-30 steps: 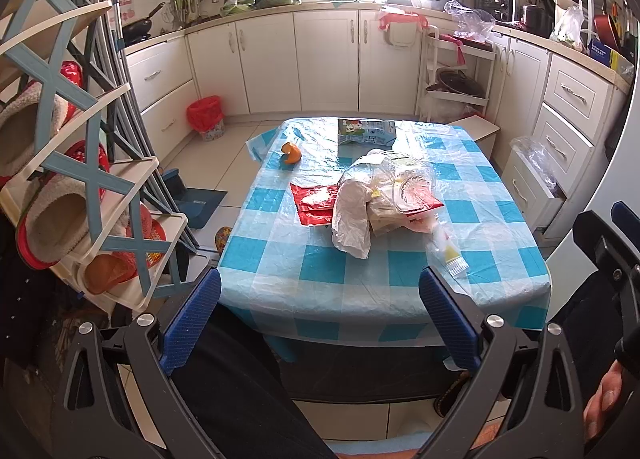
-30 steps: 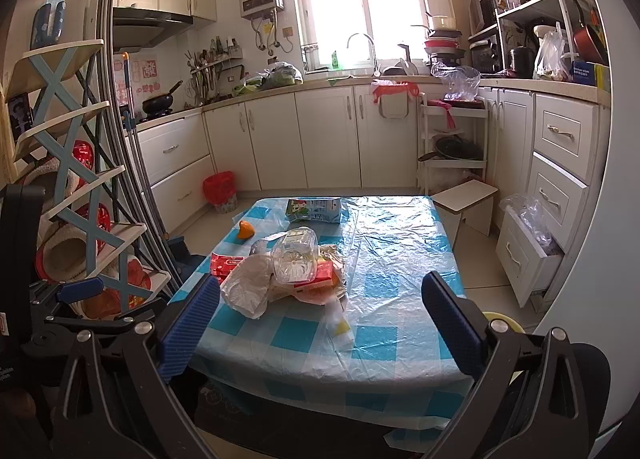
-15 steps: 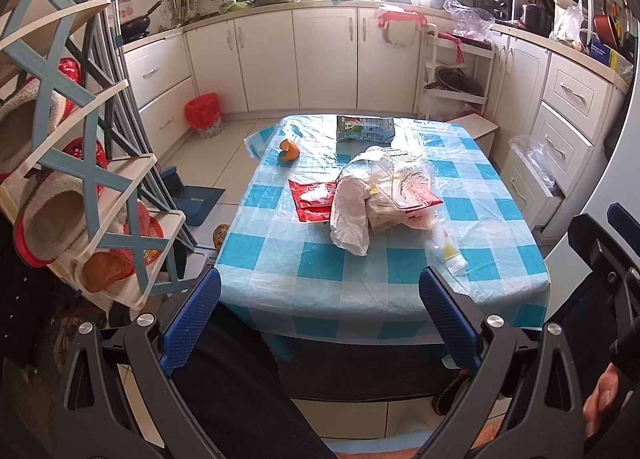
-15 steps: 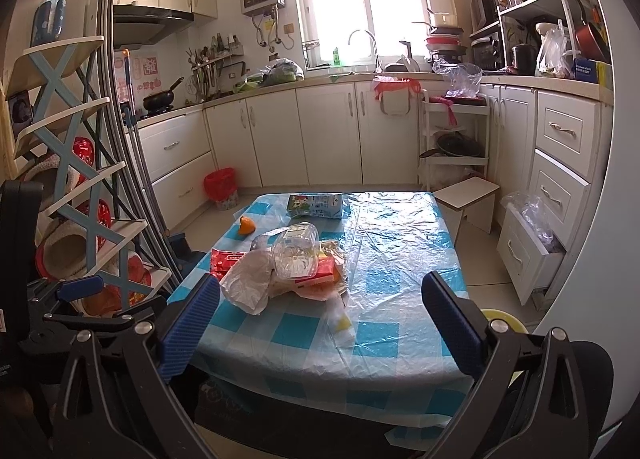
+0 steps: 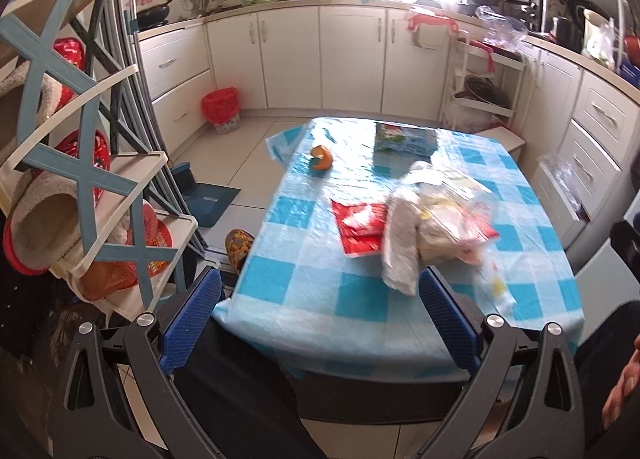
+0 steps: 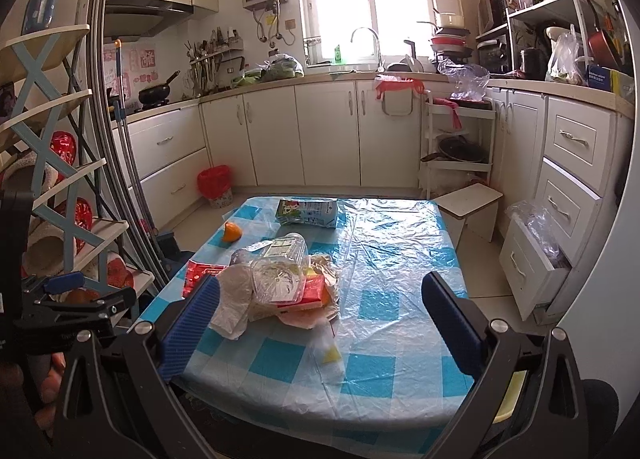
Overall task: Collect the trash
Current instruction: 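Grasp the orange peel with the left tool while the right tool grasps the clear bottle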
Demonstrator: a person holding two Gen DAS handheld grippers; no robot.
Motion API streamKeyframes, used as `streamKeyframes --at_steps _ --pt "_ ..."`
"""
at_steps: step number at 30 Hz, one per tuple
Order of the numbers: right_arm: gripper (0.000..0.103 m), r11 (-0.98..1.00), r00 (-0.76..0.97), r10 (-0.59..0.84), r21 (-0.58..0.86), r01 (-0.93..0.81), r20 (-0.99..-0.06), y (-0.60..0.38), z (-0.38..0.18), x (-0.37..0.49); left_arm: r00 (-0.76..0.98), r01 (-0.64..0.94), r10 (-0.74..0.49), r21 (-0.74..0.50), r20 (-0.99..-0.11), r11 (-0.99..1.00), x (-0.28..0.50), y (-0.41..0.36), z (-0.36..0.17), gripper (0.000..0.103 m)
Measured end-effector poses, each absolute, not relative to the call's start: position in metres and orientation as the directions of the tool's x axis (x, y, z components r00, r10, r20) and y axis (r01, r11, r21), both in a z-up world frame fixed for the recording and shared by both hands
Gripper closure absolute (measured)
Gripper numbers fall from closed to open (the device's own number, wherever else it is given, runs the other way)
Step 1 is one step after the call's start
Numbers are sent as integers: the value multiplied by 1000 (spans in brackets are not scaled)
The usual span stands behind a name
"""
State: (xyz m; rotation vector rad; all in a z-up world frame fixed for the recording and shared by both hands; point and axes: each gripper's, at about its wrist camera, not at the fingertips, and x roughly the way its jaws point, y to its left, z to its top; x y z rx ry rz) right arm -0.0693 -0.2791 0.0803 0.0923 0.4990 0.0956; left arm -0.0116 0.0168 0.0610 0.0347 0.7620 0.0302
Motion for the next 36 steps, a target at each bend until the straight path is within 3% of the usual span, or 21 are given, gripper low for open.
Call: streamKeyframes --at_steps 11,20,23,25,28,35,36 --pt "6 991 858 122 115 -74 -499 -288 52 -12 675 -17 34 31 -737 999 137 31 24 9" --pt "6 982 830 159 171 -78 -534 -307 37 15 546 28 14 35 -838 999 273 4 -32 39" --pt "6 976 819 192 192 -102 -541 -305 37 22 500 19 25 39 -866 999 301 2 -52 55" --pt "6 969 801 227 208 -131 -554 -298 36 27 475 25 18 34 -880 999 310 2 -61 85" --pt "6 953 762 294 242 -185 -577 -278 33 37 471 62 -15 16 -882 998 315 1 -66 96" --pt "6 969 714 242 131 -209 -657 -229 16 70 486 111 -157 -117 -860 987 298 16 -50 99" --pt "12 968 704 248 137 -211 -665 -229 12 74 489 117 -178 -138 -854 984 290 20 -46 99"
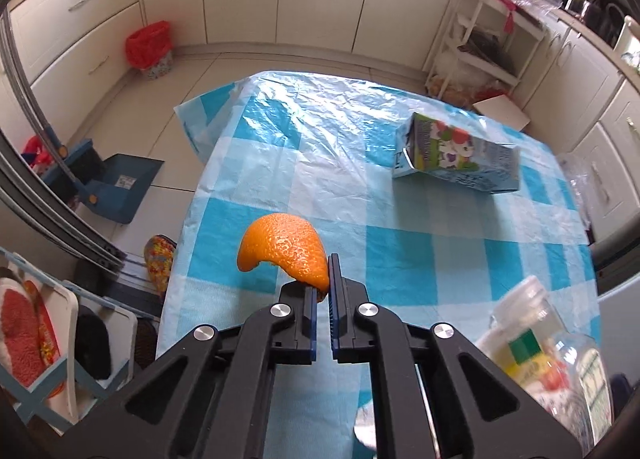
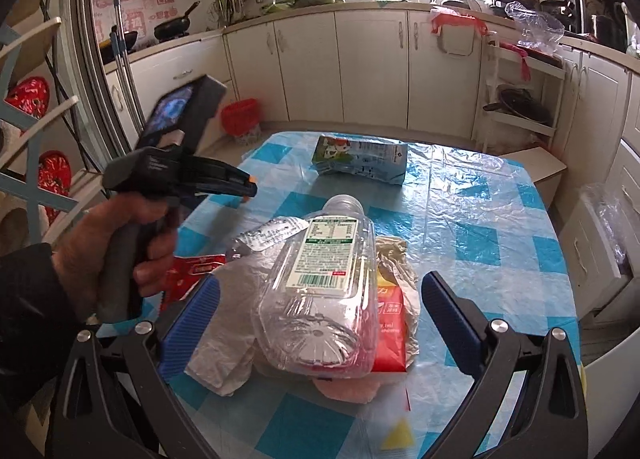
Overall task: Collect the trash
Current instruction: 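Grasp the orange peel with the left tool while the right tool grasps the clear bottle, then carry the orange peel and bottle to the yellow bucket and release both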
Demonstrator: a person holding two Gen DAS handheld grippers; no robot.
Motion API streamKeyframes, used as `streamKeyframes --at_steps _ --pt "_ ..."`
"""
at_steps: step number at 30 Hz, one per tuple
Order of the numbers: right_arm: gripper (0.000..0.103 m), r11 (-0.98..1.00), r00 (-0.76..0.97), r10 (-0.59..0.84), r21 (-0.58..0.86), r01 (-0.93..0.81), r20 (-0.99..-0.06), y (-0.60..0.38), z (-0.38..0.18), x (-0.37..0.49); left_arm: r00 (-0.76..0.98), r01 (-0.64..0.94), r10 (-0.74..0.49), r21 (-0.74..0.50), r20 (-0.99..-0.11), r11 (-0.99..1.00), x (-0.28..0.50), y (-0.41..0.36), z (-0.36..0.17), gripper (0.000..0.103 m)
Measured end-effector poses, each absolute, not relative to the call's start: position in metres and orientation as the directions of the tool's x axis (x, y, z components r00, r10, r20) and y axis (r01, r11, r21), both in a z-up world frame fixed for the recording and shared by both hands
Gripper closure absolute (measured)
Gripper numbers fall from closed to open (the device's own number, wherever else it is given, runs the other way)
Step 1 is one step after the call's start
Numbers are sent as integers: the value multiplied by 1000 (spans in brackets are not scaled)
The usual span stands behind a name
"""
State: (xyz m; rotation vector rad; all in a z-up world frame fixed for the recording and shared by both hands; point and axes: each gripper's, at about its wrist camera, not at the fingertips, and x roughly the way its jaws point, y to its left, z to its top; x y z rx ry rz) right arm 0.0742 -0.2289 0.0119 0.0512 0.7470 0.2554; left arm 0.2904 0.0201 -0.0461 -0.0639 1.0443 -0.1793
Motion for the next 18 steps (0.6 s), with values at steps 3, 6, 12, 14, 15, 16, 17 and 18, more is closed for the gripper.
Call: streamKeyframes --at_steps 3,6,12,14,15,16,17,18 --pt "44 956 668 293 199 -215 -684 -237 3 81 508 139 -230 -184 -830 973 270 29 -33 99" --pt "47 941 670 337 262 -215 -662 -253 5 79 533 161 -261 -206 -805 965 250 33 -17 99" --pt "47 921 743 356 346 -178 -566 -280 27 67 596 193 -308 -241 -742 951 207 33 25 99" --pt "47 925 769 340 342 -167 -542 -289 36 60 615 208 -320 -243 -721 947 194 29 38 99" --pt "47 925 779 333 345 -160 -531 -295 40 55 623 218 -330 -248 -709 944 186 25 46 99" --pt "47 925 788 326 349 -151 -523 -301 44 53 629 227 -339 -252 -699 941 180 23 52 99" --pt "47 925 796 317 352 -140 -516 -309 47 50 633 234 -344 -252 -693 939 175 20 55 99" --pt "47 926 803 308 354 -130 -511 -315 50 48 637 243 -351 -254 -686 936 169 16 61 99"
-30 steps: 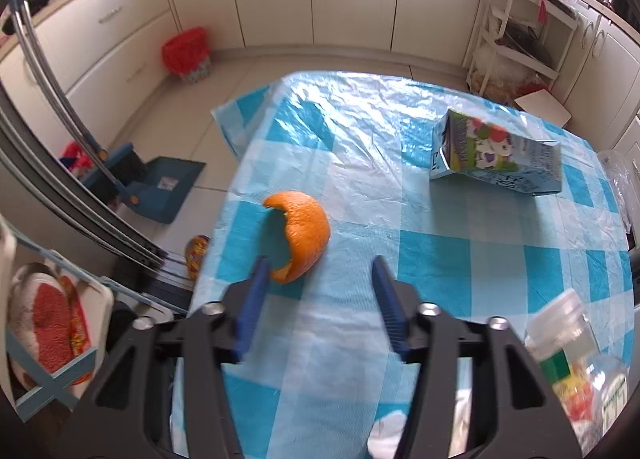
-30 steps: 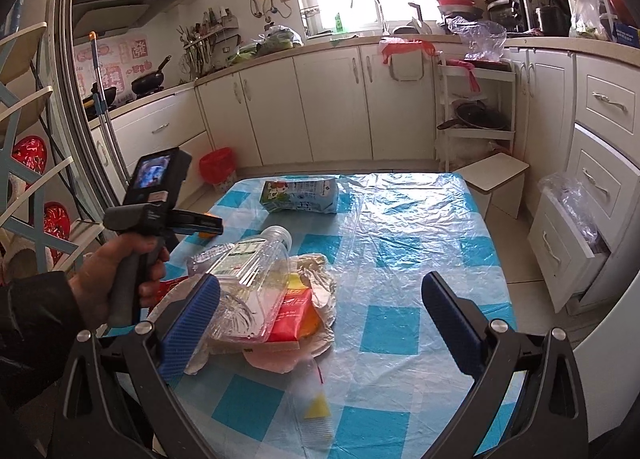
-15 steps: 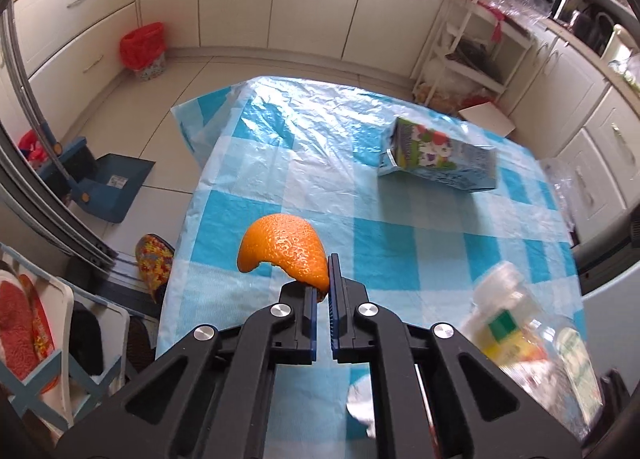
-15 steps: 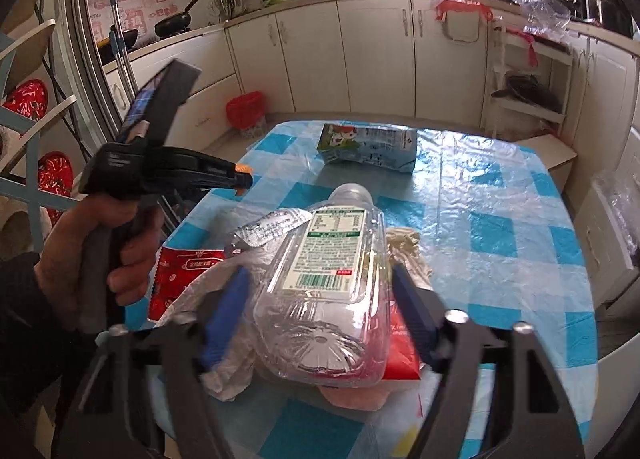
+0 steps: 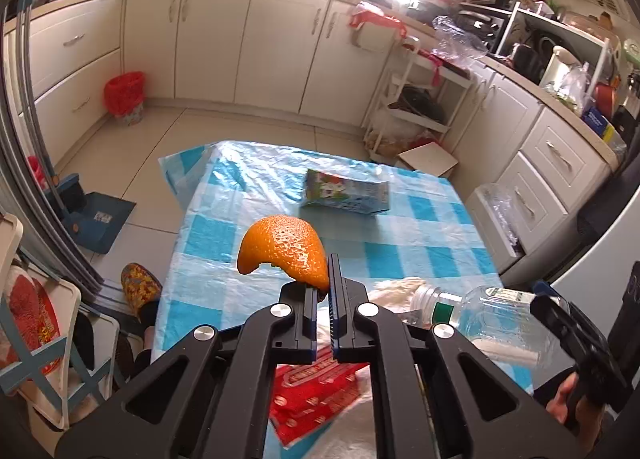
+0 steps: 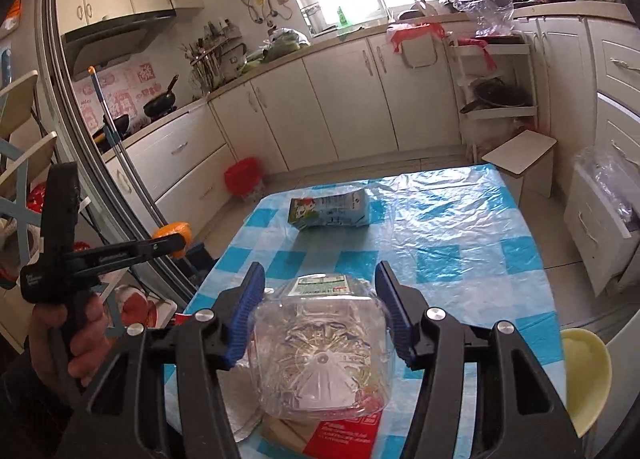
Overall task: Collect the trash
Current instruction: 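Carry the orange peel and bottle to the yellow bucket and release both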
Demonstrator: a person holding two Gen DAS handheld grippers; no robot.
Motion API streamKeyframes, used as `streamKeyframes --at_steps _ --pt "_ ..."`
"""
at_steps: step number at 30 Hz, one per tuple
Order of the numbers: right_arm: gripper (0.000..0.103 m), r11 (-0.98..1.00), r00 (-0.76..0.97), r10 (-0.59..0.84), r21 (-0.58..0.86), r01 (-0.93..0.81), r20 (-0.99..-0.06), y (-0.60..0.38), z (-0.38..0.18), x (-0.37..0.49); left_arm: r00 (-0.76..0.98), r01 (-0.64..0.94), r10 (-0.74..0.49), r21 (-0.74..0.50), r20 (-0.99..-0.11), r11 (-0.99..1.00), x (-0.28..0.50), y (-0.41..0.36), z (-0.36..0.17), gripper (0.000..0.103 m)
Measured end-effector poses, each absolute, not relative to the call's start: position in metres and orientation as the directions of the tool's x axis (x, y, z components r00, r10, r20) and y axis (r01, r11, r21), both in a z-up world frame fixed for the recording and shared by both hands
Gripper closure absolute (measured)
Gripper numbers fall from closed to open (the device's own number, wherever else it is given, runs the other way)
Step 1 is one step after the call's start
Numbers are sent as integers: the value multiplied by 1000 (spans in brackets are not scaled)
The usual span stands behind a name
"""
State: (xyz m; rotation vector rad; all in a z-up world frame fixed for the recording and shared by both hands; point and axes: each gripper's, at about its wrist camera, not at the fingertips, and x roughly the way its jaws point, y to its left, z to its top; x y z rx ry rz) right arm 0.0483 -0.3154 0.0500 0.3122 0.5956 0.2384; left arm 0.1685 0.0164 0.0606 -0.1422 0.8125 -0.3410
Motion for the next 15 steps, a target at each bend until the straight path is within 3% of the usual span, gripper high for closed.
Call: streamKeyframes --at_steps 15 --pt "47 899 858 254 435 -39 -447 -385 67 48 607 322 -398 -244 -689 915 134 -29 65 99"
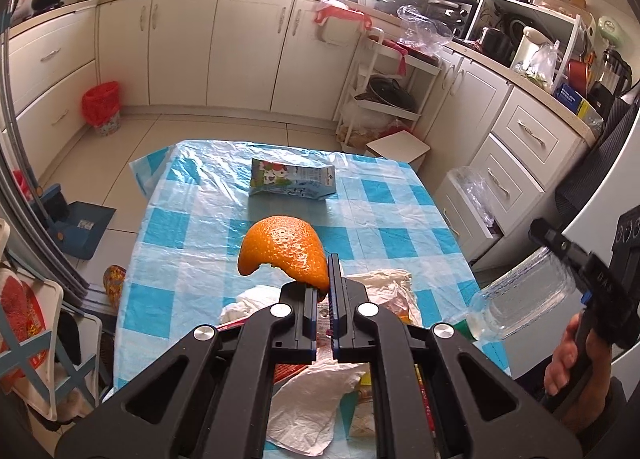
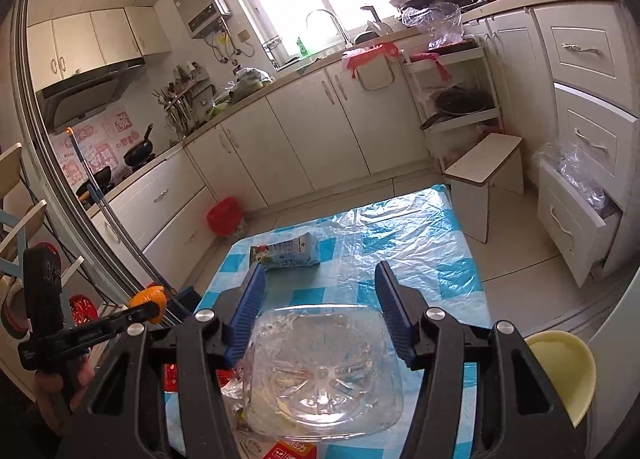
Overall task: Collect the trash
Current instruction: 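Carry the orange peel and bottle to the yellow bucket and release both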
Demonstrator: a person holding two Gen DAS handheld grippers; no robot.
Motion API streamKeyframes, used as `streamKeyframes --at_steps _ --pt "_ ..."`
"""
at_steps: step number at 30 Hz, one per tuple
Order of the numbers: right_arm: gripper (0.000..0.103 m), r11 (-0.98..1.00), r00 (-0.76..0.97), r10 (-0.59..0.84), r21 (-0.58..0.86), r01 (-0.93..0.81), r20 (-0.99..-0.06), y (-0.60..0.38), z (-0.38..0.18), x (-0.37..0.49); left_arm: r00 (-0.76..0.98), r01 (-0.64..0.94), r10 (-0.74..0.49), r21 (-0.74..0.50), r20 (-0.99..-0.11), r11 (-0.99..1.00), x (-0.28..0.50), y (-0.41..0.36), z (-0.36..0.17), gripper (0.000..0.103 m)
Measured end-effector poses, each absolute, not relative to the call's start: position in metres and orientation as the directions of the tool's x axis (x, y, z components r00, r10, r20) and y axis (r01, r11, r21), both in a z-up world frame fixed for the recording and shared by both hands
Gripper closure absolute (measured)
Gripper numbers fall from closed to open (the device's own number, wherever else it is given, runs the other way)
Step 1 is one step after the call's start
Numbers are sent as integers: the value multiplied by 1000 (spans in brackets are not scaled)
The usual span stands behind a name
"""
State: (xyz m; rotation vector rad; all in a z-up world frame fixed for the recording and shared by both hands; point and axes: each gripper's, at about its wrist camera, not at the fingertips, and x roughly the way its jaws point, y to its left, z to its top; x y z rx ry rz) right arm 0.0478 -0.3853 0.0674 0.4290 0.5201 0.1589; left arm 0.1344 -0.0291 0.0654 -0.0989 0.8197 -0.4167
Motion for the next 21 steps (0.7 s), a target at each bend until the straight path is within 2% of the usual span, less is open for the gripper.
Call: streamKeyframes --at_steps 5,10,17,21 --pt "47 910 879 211 413 -18 -427 -408 81 41 589 343 -411 -245 -695 907 132 -40 61 99" --pt "47 929 890 102 362 74 -444 -443 83 19 565 387 -443 -251 -696 887 126 -61 59 99" --pt "47 929 854 -78 274 249 -514 -496 64 2 514 479 -508 -261 -691 838 114 -114 64 99" --pt "47 926 793 -106 230 298 -600 -515 37 15 477 533 -549 -271 -687 802 106 -154 68 99"
